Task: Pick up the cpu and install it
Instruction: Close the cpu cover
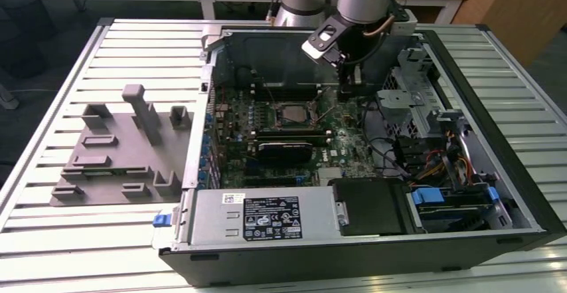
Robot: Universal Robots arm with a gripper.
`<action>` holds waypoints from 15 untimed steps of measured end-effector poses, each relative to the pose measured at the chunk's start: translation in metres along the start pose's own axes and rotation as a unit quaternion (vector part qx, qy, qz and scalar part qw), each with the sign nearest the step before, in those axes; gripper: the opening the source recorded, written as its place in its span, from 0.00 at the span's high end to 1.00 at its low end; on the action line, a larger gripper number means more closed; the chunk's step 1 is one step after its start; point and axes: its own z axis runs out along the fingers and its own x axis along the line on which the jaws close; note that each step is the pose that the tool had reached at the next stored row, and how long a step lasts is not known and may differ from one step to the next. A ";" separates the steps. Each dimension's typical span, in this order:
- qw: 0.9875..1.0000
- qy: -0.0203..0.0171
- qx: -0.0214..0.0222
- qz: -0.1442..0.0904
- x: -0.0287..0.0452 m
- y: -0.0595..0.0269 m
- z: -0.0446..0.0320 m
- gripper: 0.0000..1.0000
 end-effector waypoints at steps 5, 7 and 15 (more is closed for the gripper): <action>1.000 0.000 0.000 0.000 0.0000 0.0002 0.0003 0.89; 1.000 0.000 0.000 0.000 0.0000 -0.0012 0.0002 0.89; 1.000 0.002 -0.001 0.000 -0.0004 -0.0222 -0.0007 0.89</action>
